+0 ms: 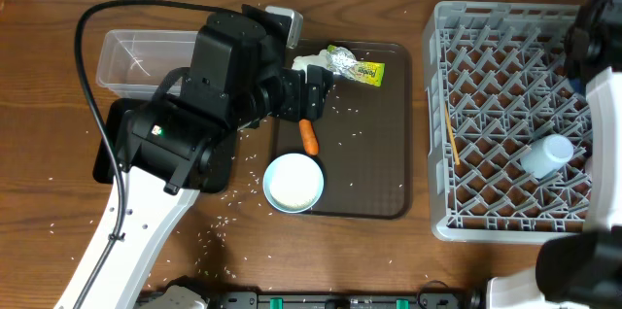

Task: Sort waste into correct bins and load items into the dishwasher rack
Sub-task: 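Hand the blue plate from left gripper to right gripper, then carry the blue plate with the right gripper into the dish rack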

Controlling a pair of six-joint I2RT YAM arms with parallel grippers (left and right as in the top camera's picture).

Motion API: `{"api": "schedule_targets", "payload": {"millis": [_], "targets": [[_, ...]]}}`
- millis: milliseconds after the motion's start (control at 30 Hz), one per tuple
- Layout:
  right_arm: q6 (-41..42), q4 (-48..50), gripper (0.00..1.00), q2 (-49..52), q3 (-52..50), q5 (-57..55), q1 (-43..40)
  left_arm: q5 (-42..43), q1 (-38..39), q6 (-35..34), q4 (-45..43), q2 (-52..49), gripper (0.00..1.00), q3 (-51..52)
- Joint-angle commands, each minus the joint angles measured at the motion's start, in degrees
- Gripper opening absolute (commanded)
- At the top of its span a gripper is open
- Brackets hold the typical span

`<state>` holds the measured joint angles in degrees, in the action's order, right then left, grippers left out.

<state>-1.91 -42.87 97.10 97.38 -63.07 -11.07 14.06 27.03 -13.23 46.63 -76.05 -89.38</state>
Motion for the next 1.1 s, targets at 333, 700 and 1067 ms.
{"api": "schedule_targets", "payload": {"millis": [333,700,1067], "targets": [[-42.29,16.35,0.01,7.8,0.33,3.5,-1.03,0.31,-0.15,0.55,1.07,0.98,0.86,-0.33],[-43.63,20.9,0.01,11.23,0.33,6.71,-3.45,0.33,-0.15,0.55,2.6,0.98,0.86,-0.33],[-49.22,26.38,0.01,16.09,0.33,6.34,-5.29,0.31,-0.15,0.52,3.43,0.94,0.86,-0.33]]}}
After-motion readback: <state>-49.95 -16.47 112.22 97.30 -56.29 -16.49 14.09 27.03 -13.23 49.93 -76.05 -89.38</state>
